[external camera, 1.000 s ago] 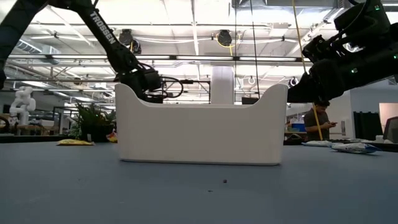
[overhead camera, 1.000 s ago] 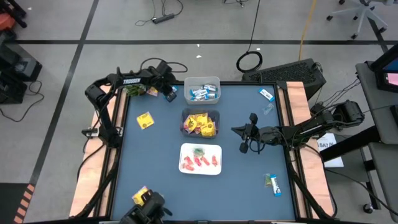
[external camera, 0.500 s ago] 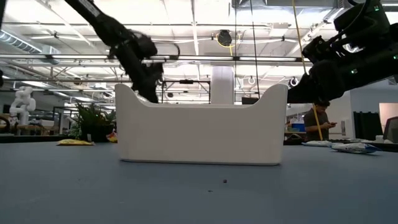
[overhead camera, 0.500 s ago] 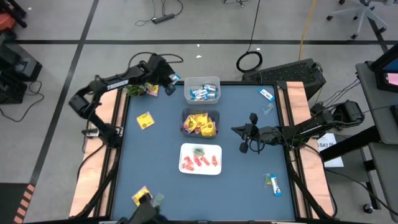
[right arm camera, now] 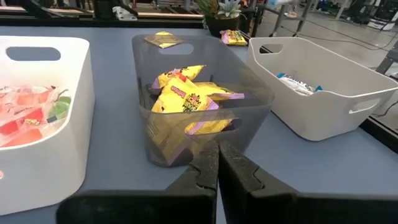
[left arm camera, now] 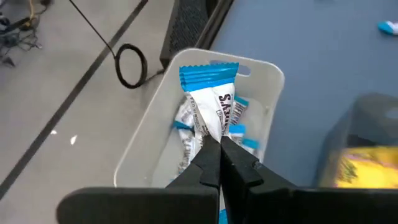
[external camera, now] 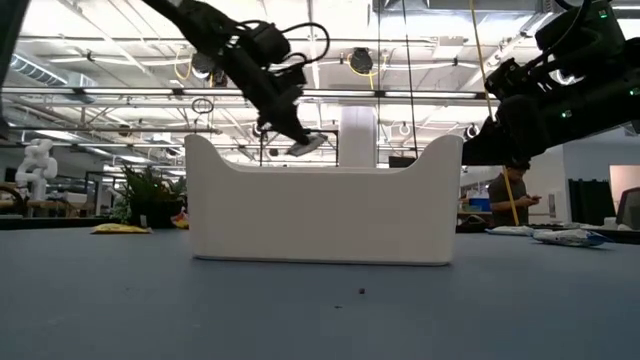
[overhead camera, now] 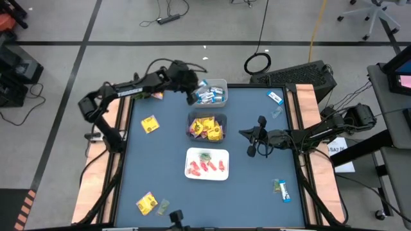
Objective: Sort candy
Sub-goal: Put the white chocolate bar into the gray bin, then put the yellow candy into the black bin
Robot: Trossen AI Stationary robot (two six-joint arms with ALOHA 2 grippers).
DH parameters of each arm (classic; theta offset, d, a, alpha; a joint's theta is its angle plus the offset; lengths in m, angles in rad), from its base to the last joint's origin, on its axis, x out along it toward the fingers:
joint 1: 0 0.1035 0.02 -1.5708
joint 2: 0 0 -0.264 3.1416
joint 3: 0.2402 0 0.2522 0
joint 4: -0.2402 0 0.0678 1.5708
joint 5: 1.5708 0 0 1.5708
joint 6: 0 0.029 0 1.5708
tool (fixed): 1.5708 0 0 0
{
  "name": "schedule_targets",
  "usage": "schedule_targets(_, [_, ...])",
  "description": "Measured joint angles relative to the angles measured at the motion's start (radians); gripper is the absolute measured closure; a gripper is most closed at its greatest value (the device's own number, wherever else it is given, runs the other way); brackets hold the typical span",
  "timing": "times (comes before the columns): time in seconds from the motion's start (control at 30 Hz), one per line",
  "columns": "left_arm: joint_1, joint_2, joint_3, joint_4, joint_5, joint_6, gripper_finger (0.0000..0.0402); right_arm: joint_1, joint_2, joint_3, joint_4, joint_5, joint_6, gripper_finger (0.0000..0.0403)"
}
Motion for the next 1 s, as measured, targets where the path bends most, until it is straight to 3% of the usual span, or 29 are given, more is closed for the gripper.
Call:
schedule_targets(0.27, [0.016, 0.195, 0.126, -0.034, -0.001, 0.02, 0.0401, 0.0, 0.0, 0.0, -0.006, 0.001, 0.0, 0.0403])
schedule_targets(0.5, [0.04, 0.322, 0.152, -0.071, -0.024, 0.031, 0.0396, 0.0, 0.0, 0.0, -0.029, 0.001, 0.0, 0.0403])
schedule_targets(0.63, [0.036, 0.348, 0.154, -0.07, -0.072, 0.031, 0.0379, 0.0, 0.0, 0.0, -0.028, 0.001, 0.001, 0.0403])
schedule_targets(1.0, [-0.007, 0.312, 0.156, -0.068, -0.085, 0.087, 0.0304, 0.0, 0.0, 0.0, -0.028, 0.001, 0.004, 0.0403])
